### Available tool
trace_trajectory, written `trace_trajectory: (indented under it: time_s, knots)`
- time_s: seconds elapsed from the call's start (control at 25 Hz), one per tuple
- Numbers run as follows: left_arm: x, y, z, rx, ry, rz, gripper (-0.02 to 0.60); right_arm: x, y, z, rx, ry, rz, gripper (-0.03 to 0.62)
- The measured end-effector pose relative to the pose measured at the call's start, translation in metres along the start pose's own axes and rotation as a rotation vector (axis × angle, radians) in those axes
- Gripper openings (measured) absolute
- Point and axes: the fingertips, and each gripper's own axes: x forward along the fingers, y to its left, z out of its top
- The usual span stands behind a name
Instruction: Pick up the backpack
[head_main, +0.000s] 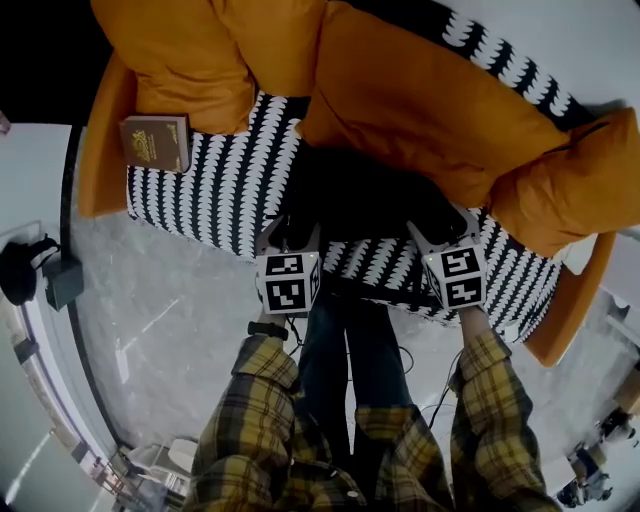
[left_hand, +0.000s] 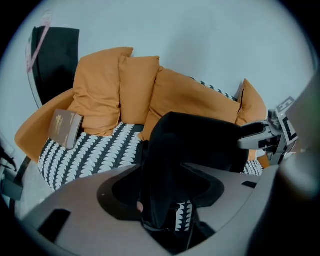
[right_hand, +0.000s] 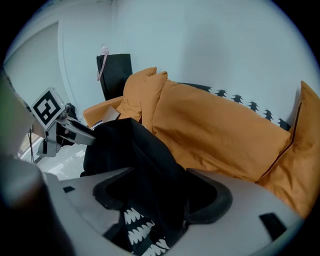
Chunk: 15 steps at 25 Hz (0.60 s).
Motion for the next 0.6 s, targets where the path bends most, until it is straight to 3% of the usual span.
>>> trace_trajectory:
  time_s: [0.52, 0.6]
  knots:
    - [0.042, -0.008, -0.014, 0.009, 0.06, -0.013, 0.233, 0.033, -0.004, -0.03, 0.013, 0.09, 0.043, 0.304]
    - [0.045, -0.006, -0.015, 0.003, 0.062, 0.001, 0.233, 0.035, -0.003, -0.03, -0.01, 0.108, 0.028, 0.253]
